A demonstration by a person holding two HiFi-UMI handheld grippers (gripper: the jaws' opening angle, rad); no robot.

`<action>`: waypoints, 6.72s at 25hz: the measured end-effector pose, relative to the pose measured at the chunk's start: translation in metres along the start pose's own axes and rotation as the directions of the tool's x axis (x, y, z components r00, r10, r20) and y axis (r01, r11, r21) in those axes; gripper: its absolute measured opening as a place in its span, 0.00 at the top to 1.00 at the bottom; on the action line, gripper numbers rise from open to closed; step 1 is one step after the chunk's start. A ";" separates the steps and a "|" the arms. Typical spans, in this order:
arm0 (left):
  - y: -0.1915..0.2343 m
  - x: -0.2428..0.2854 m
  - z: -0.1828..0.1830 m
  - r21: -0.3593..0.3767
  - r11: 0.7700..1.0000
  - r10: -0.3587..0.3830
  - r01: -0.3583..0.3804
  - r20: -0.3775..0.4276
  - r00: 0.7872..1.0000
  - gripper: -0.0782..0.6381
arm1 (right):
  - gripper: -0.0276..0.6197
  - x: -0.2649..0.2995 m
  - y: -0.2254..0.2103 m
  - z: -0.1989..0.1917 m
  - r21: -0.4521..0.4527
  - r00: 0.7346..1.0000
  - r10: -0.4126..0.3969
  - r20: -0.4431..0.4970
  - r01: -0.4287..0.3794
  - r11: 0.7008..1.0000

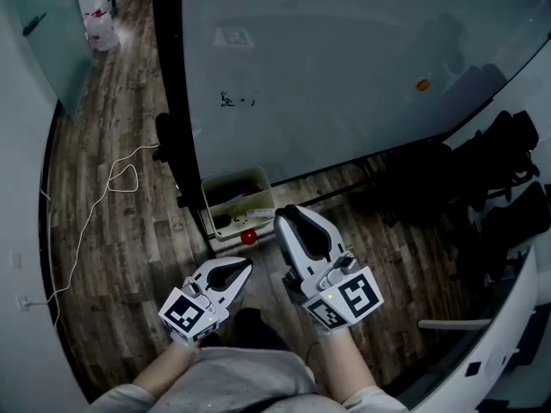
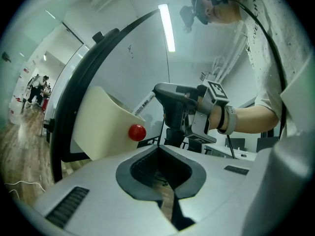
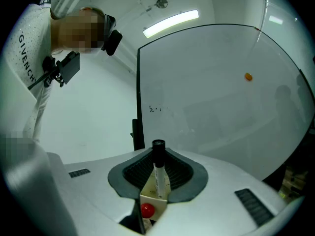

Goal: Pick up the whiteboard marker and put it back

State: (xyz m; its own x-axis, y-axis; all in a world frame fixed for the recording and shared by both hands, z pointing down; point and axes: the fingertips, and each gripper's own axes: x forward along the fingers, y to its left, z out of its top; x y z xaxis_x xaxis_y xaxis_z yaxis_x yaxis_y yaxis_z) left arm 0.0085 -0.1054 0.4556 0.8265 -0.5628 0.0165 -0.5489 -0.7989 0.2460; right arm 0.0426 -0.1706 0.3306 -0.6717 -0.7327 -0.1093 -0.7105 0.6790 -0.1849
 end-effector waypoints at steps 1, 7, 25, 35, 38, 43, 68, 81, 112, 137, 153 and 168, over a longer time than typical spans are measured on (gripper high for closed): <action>0.001 0.000 -0.001 -0.002 1.000 0.003 -0.003 -0.002 1.000 0.87 | 0.83 0.001 0.000 -0.002 0.002 1.000 0.000 -0.003 0.000 1.000; 0.005 0.002 -0.005 -0.008 1.000 0.009 -0.009 -0.006 1.000 0.87 | 0.83 0.002 -0.004 -0.012 0.012 1.000 0.001 -0.018 -0.001 1.000; 0.011 0.005 -0.018 -0.037 0.999 0.027 -0.027 -0.010 1.000 0.87 | 0.83 0.006 -0.011 -0.035 0.043 0.998 0.008 -0.054 -0.006 0.999; 0.015 0.009 -0.024 -0.060 0.998 0.026 -0.027 -0.023 0.999 0.87 | 0.83 0.006 -0.015 -0.047 0.061 0.998 0.005 -0.069 0.000 0.998; 0.015 0.011 -0.026 -0.063 0.998 0.023 -0.025 -0.035 0.999 0.87 | 0.83 0.007 -0.016 -0.049 0.066 0.998 0.003 -0.068 0.001 0.998; 0.015 0.015 -0.028 -0.065 0.998 0.014 -0.017 -0.041 0.999 0.87 | 0.83 0.006 -0.018 -0.050 0.075 0.998 0.002 -0.063 0.003 0.997; 0.009 0.023 -0.031 -0.065 0.998 -0.007 0.003 -0.049 0.999 0.87 | 0.83 -0.006 -0.028 -0.054 0.103 0.998 -0.038 -0.047 0.043 0.994; 0.004 0.026 -0.033 -0.065 0.998 -0.011 0.008 -0.044 0.999 0.87 | 0.80 -0.011 -0.030 -0.054 0.100 0.998 -0.042 -0.043 0.046 0.994; -0.026 0.026 -0.024 -0.030 0.998 -0.054 0.053 -0.050 0.997 0.87 | 0.91 -0.055 -0.021 -0.048 0.078 0.997 -0.060 -0.049 0.064 0.995; -0.038 -0.022 0.015 0.025 0.999 -0.025 0.025 0.005 1.000 0.87 | 0.93 -0.064 0.049 -0.024 -0.014 0.997 0.014 -0.071 -0.015 1.000; -0.037 -0.048 0.033 0.037 0.999 -0.012 0.010 0.033 0.999 0.87 | 0.93 -0.058 0.084 -0.021 -0.053 0.994 0.048 -0.094 -0.053 0.997; -0.040 -0.052 0.035 0.035 0.999 -0.012 0.010 0.043 0.999 0.87 | 0.93 -0.059 0.092 -0.015 -0.068 0.993 0.065 -0.094 -0.072 0.995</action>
State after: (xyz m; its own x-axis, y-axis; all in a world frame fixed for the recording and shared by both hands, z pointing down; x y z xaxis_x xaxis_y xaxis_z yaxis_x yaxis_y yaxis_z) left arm -0.0166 -0.0516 0.4112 0.8268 -0.5618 -0.0282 -0.5443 -0.8117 0.2120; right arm 0.0138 -0.0636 0.3344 -0.7334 -0.6791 -0.0292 -0.6730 0.7315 -0.1093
